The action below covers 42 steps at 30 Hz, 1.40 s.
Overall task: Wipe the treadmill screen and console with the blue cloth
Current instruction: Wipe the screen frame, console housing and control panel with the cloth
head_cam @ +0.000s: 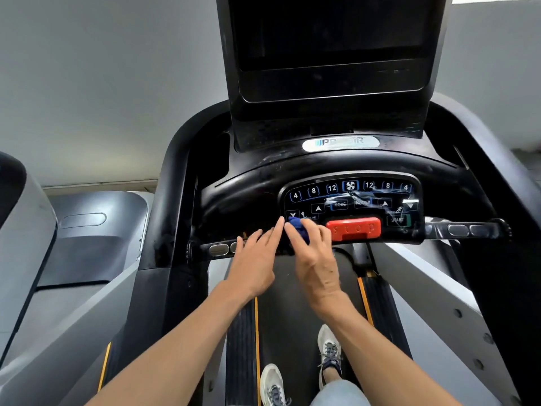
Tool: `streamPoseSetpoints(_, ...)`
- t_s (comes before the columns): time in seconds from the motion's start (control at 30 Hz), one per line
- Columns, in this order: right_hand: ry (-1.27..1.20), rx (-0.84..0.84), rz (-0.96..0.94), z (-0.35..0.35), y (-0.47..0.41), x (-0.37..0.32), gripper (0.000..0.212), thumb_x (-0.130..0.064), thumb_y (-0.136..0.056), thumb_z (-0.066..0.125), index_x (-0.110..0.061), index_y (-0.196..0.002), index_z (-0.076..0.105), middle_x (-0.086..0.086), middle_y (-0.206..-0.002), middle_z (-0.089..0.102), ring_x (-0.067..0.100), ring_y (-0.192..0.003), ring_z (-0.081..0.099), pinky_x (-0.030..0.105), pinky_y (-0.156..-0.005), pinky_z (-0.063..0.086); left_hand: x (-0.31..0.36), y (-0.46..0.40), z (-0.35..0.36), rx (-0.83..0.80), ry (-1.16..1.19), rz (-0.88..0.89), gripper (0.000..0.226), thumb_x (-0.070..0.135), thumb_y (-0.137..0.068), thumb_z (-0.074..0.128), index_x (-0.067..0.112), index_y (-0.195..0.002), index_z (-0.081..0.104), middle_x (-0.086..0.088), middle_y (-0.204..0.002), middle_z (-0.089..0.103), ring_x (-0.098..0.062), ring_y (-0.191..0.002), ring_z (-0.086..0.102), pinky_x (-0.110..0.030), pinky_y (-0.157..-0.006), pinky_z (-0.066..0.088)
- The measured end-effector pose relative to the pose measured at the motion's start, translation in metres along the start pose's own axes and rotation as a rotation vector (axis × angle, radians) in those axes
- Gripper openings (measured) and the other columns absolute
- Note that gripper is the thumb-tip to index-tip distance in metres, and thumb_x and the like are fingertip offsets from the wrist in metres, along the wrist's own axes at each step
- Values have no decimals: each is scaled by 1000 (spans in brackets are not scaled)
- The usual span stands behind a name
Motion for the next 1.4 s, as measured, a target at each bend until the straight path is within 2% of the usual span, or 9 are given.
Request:
streamPoseSetpoints(0.1,32,89,189,-7,0,27,46,5,-89,69,-11,-131,65,18,-131,55,35,-103,51,43,-81,55,-2,0,-7,38,-18,3,109,-3,-86,57,33,-160,-13,6,-150,41,-19,-143,31,-55,-123,22)
streamPoseSetpoints(0.27,-18,14,-39,5,-5,-23,47,7,-85,65,-13,-127,66,15,-122,59,33,-96,51,35,-77,55,-4,3,-14,35,66,-48,106,-2,-88,54,36,-160,-14,5,-148,44,-22,-138,39,-49,-117,32)
streamPoseSetpoints(0.43,-15,136,225,-14,-53,22,41,-1,-84,73,-14,-123,68,10,-122,61,30,-96,52,32,-74,50,-5,2,-17,2,35,-79,109,-5,-86,53,35,-159,-17,4,-144,46,-25,-136,42,-49,-116,35)
streamPoseSetpoints(0.6,-7,-8,-63,1,-39,-18,45,6,-81,70,-13,-122,67,10,-122,61,32,-95,51,36,-78,53,-3,-2,-22,45,48,-74,109,2,-88,55,34,-158,-22,2,-129,55,-25,-124,50,-51,-110,40)
streamPoseSetpoints(0.73,-21,141,228,-18,-70,33,38,-2,-83,73,-14,-119,69,8,-120,61,31,-93,50,35,-78,48,4,-9,-26,34,9,-50,109,8,-87,55,35,-157,-24,-1,-101,52,-26,-97,52,-53,-93,50)
streamPoseSetpoints(0.93,76,41,-16,-13,-56,5,34,-3,-89,54,-14,-116,69,8,-117,62,30,-90,50,33,-81,47,8,-23,-18,61,21,-27,121,43,-86,67,41,-147,-37,-7,-119,63,-36,-107,56,-61,-91,50)
streamPoseSetpoints(1.07,42,143,253,-25,-65,38,39,2,-87,67,-12,-123,67,10,-124,60,32,-95,50,37,-76,51,6,-30,-16,82,3,-49,129,51,-84,72,41,-146,-40,-10,-116,65,-39,-104,60,-63,-89,52)
streamPoseSetpoints(1.2,91,21,-75,-10,-46,-7,35,-1,-88,56,-12,-120,68,10,-119,62,33,-91,52,37,-80,52,9,-29,-16,118,-24,-73,125,44,-87,69,40,-144,-42,-8,-113,65,-36,-100,59,-60,-86,53)
streamPoseSetpoints(1.4,40,134,299,-21,-48,39,39,0,-87,70,-13,-123,67,9,-126,60,32,-97,49,41,-79,51,12,-27,-15,158,-117,-93,126,51,-88,71,33,-150,-37,-7,-118,63,-34,-105,60,-60,-87,53)
Point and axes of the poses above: each hand's wrist, its own y-axis away from the middle knuckle, its own z-axis out of the palm, x = y × z, the point moved 8 cm from there along -y, towards the middle knuckle
